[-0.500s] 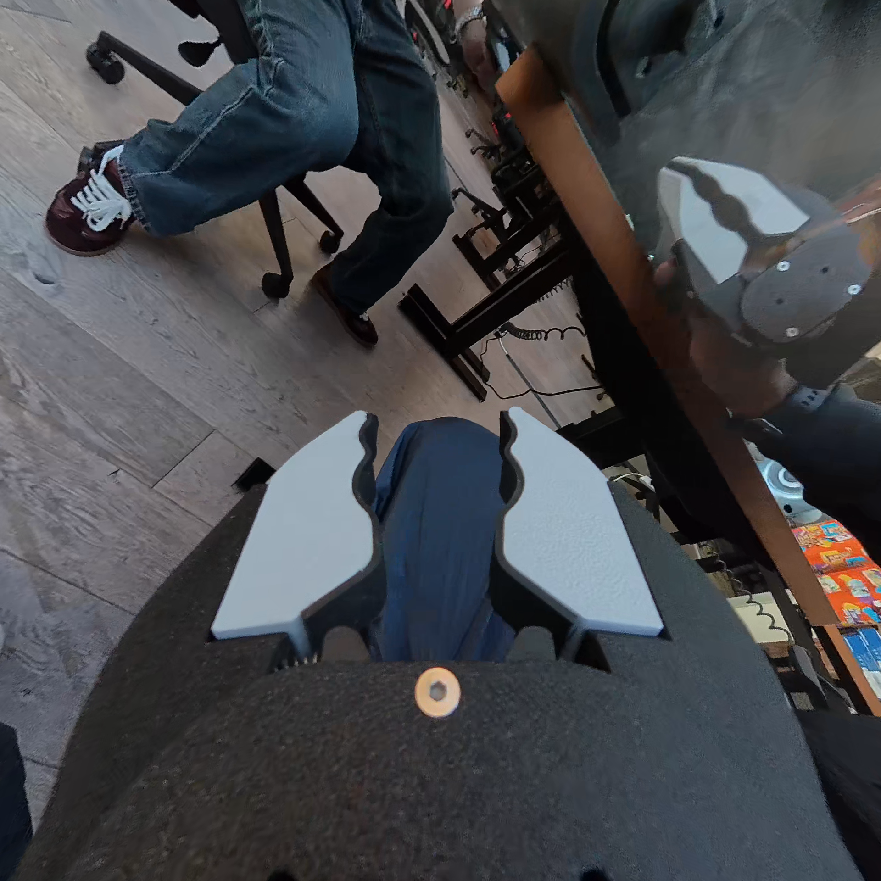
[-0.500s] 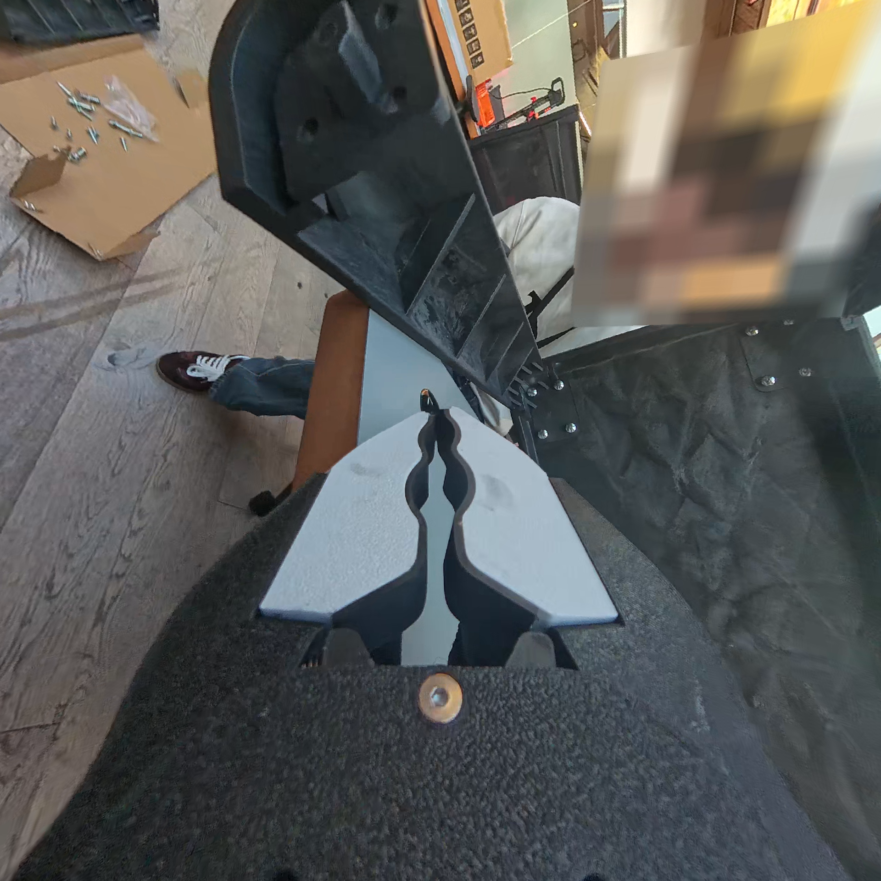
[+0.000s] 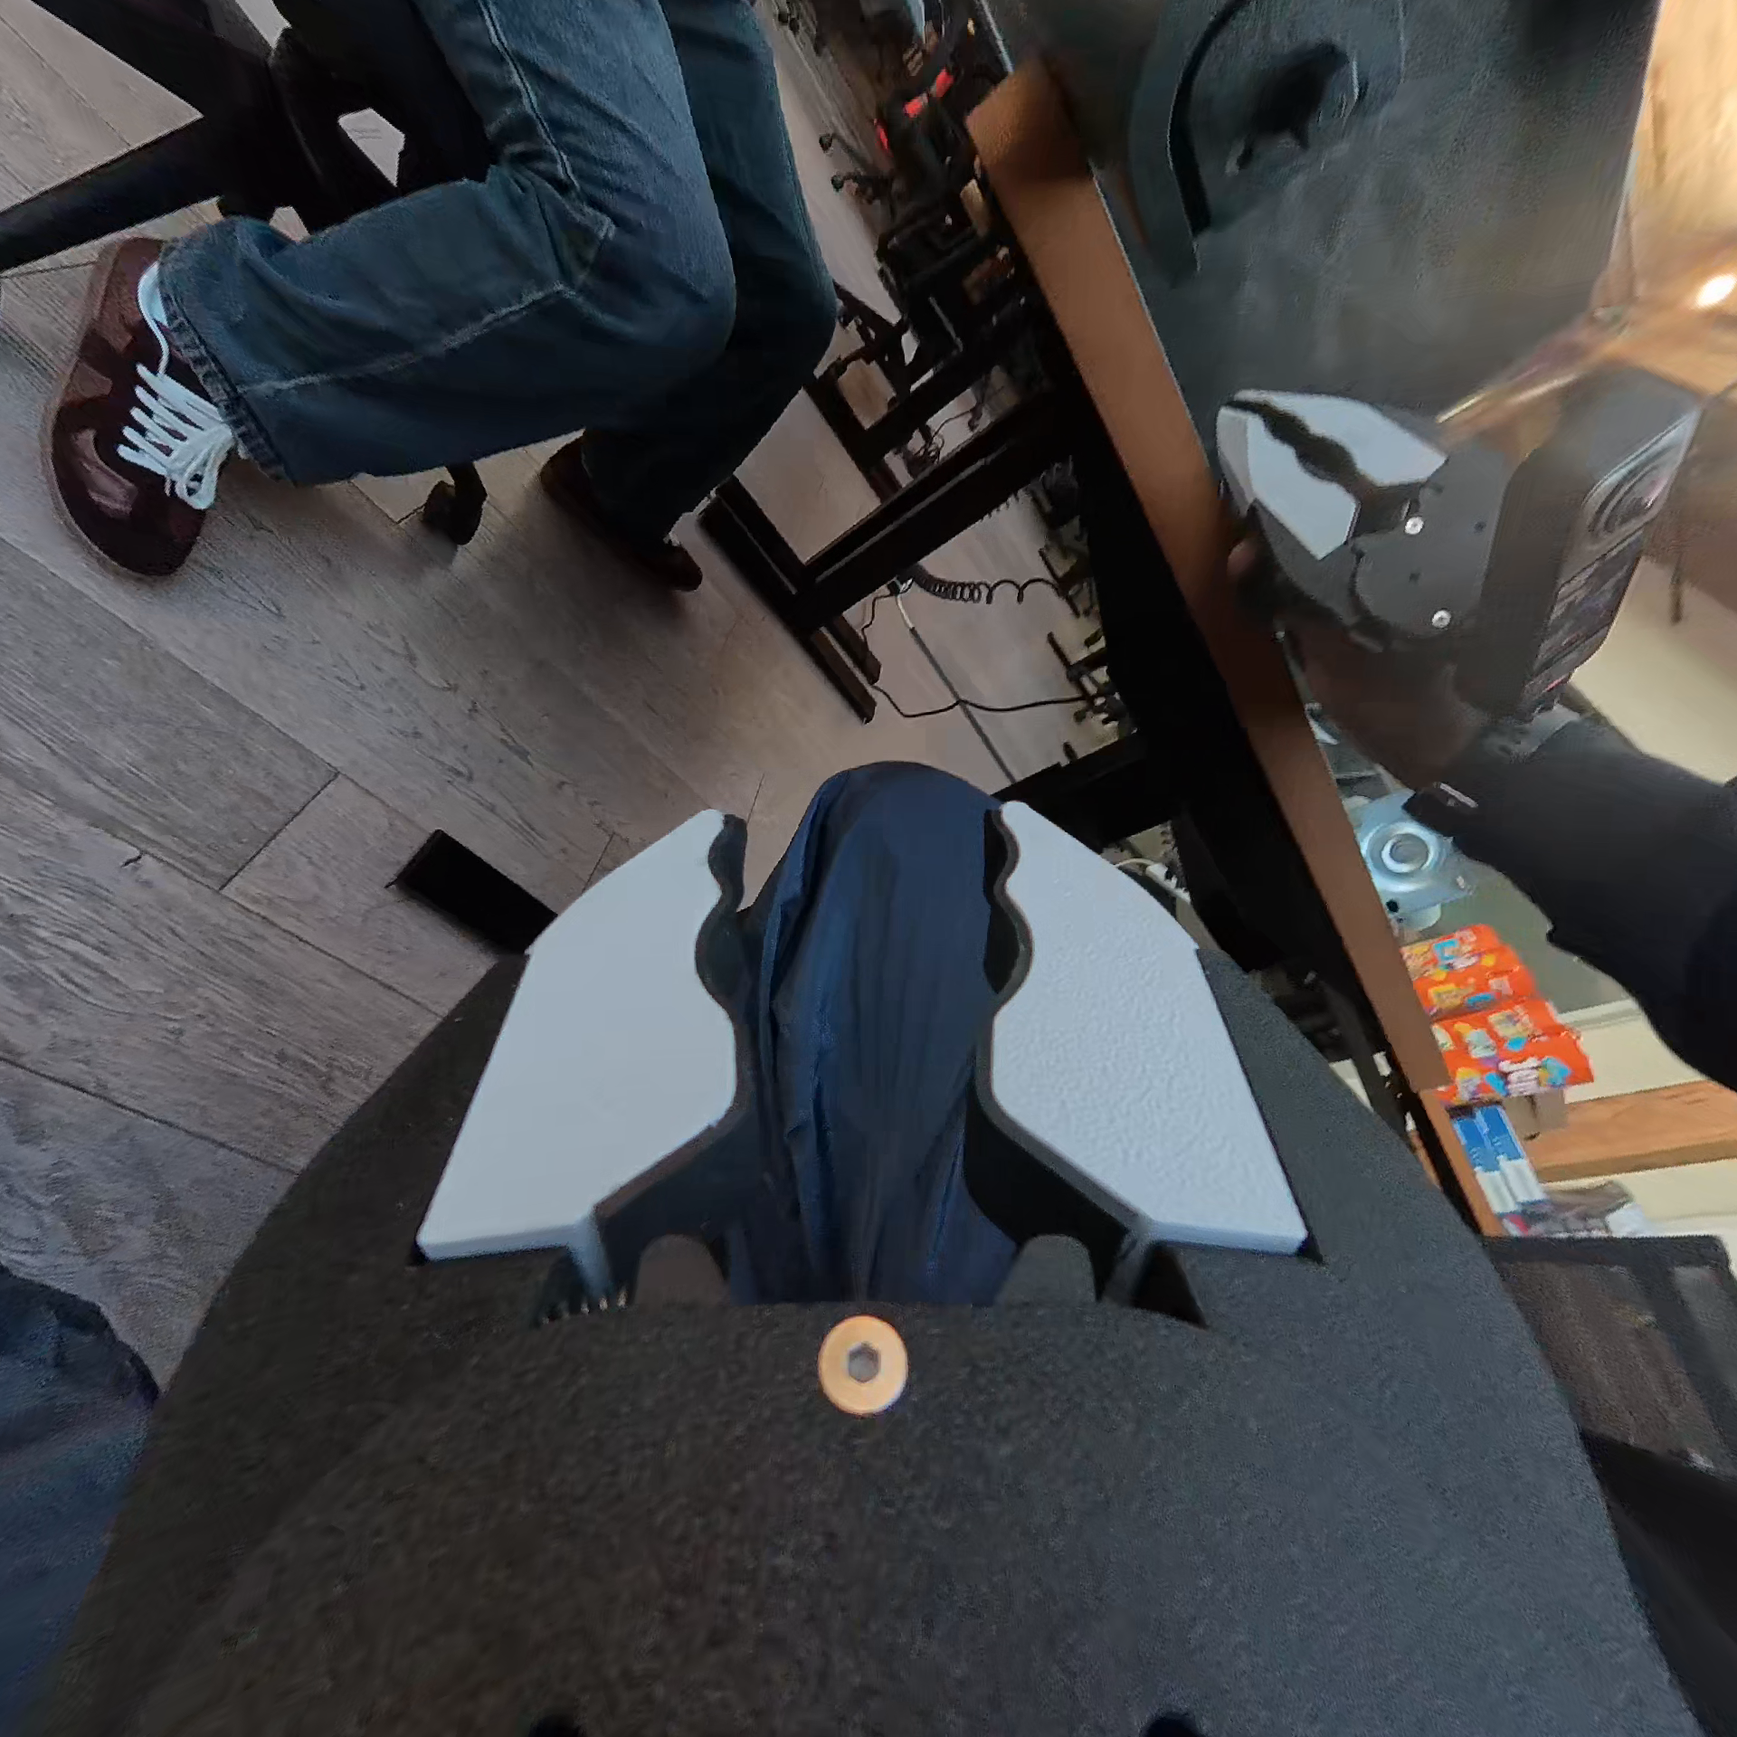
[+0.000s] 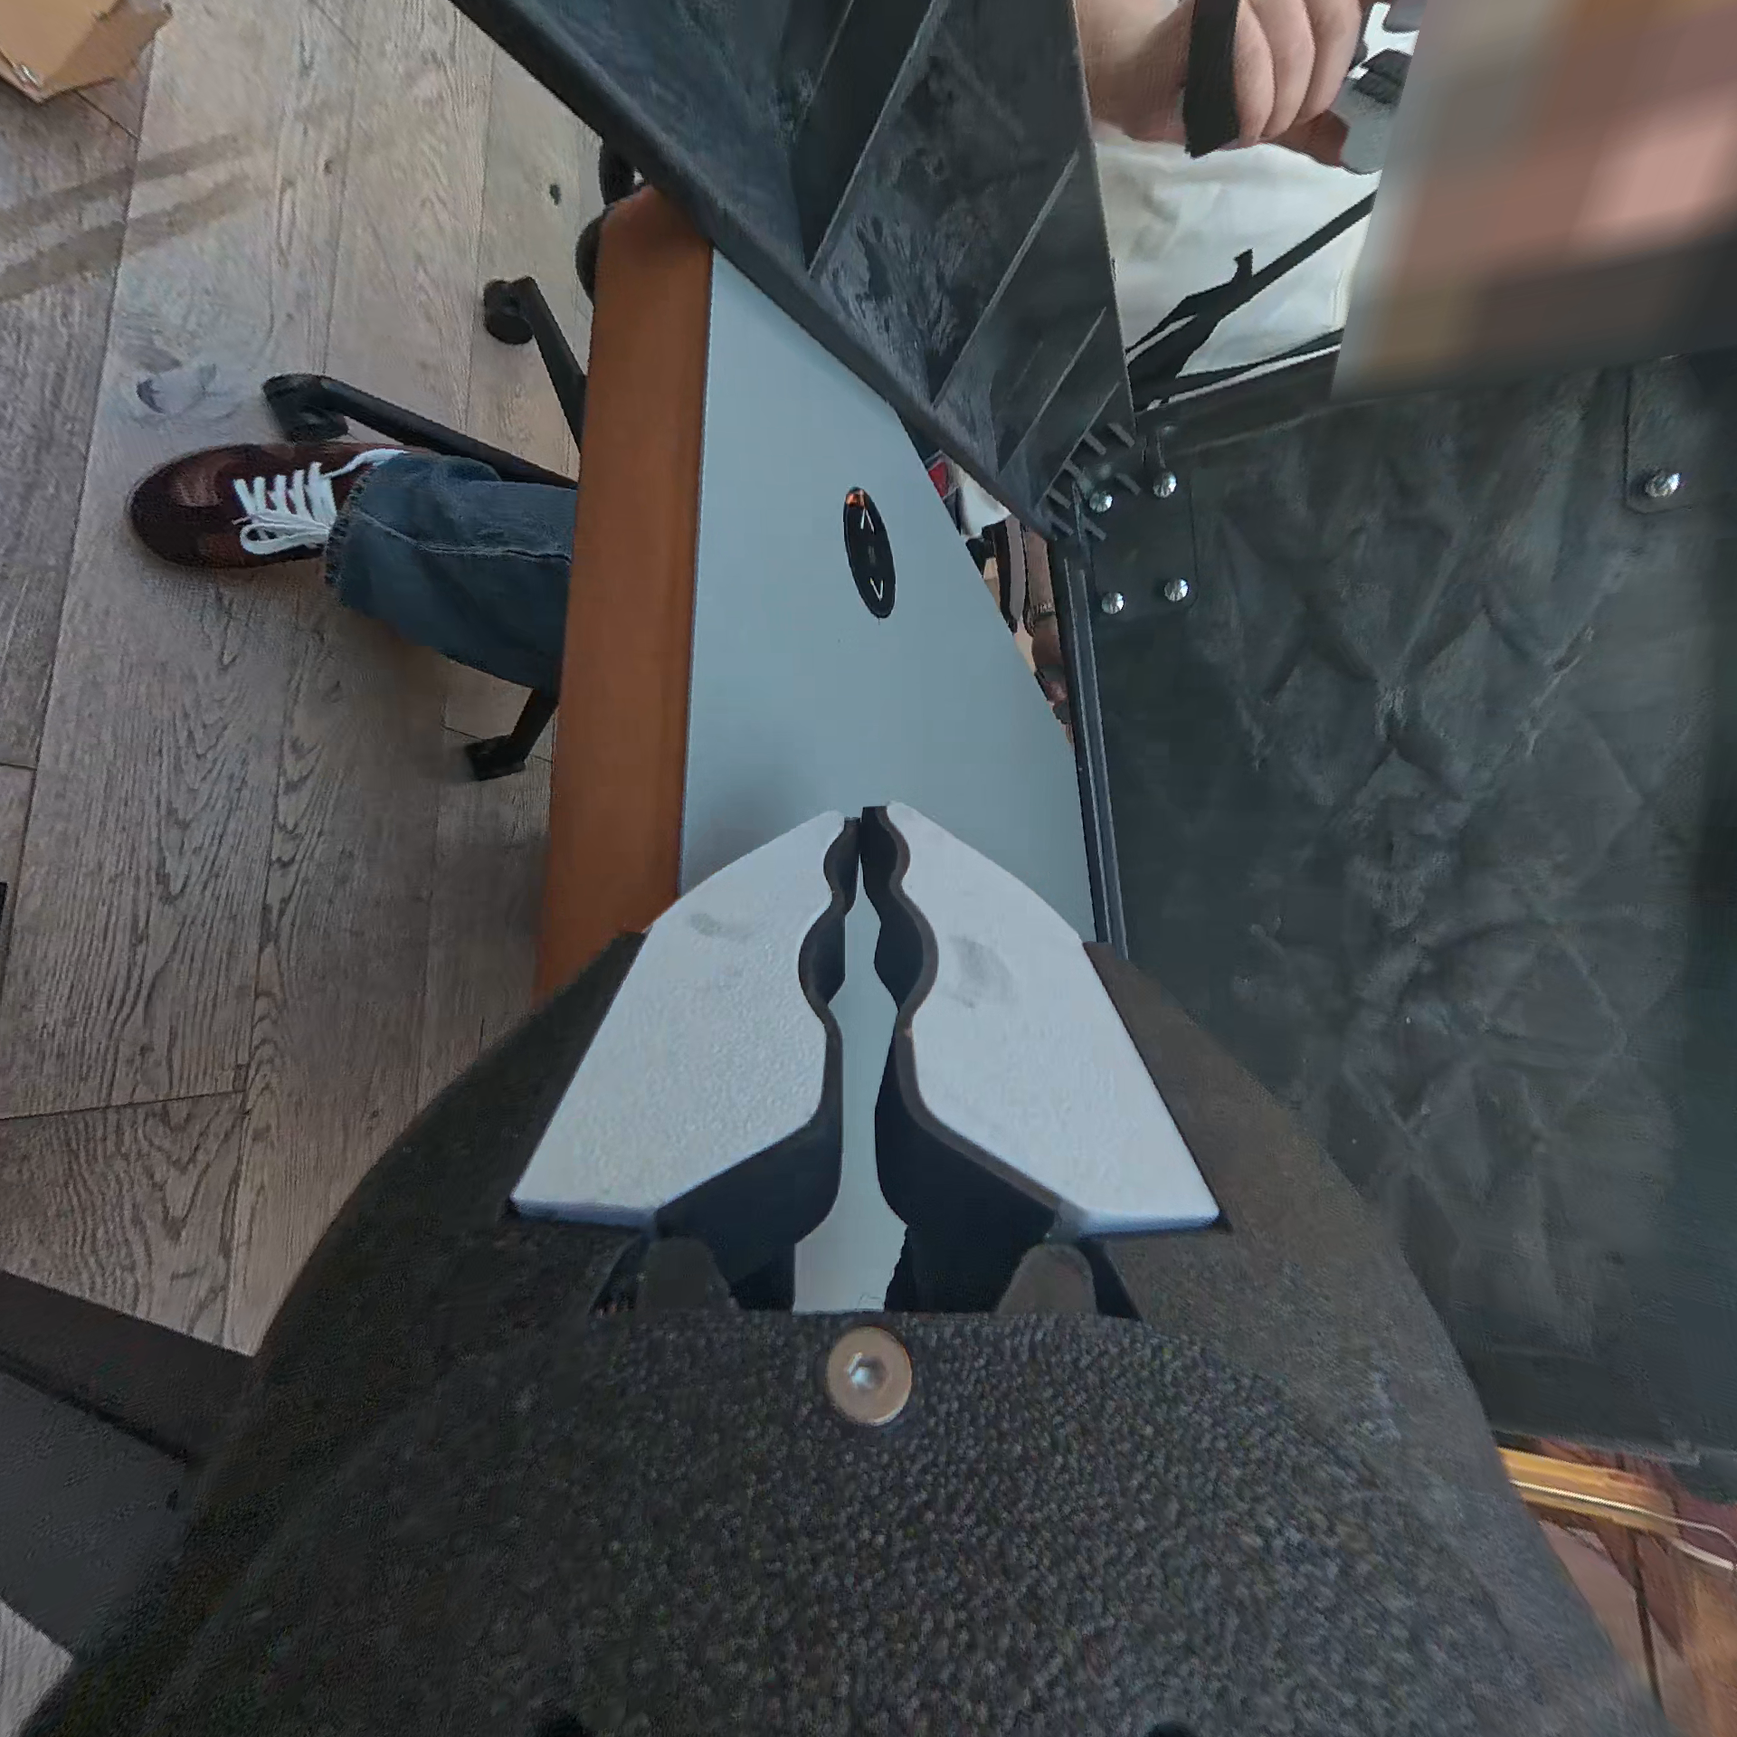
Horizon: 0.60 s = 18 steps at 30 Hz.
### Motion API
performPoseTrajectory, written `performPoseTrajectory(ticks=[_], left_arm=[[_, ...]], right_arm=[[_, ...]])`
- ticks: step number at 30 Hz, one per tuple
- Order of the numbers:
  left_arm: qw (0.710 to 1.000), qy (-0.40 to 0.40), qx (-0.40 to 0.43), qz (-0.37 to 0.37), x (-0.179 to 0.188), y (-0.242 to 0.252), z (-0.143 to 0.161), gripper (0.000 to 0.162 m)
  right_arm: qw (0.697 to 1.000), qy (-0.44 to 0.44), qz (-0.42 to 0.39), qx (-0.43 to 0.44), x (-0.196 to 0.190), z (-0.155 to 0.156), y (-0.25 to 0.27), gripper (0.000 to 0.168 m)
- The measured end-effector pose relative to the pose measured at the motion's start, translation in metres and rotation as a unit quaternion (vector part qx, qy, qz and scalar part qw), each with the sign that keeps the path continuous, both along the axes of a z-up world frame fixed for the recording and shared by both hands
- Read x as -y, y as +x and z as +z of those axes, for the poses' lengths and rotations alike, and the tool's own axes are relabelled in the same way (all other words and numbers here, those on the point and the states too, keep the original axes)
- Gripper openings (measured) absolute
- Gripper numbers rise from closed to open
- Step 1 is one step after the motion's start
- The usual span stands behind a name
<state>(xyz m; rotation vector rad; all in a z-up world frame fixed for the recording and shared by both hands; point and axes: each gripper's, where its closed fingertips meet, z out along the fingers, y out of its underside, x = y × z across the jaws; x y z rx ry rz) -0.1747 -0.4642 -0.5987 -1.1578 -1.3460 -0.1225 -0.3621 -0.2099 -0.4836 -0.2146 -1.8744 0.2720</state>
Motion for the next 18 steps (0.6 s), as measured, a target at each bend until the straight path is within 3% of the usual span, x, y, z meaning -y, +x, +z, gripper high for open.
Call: performPoseTrajectory(ticks=[7, 12, 18], left_arm=[[0.999, 0.040, -0.017, 0.023, 0.007, -0.007, 0.011, 0.049], [0.999, -0.011, -0.039, 0.005, -0.015, -0.005, 0.013, 0.050], [0.995, -0.080, -0.052, -0.034, -0.057, -0.004, 0.006, 0.050]], right_arm=[[0.999, -0.035, -0.027, -0.013, -0.006, 0.005, 0.005, 0.001], [0.994, -0.098, -0.013, -0.034, -0.006, 0.021, 0.030, 0.005], [0.983, -0.178, 0.034, -0.044, -0.010, 0.037, 0.095, 0.008]])
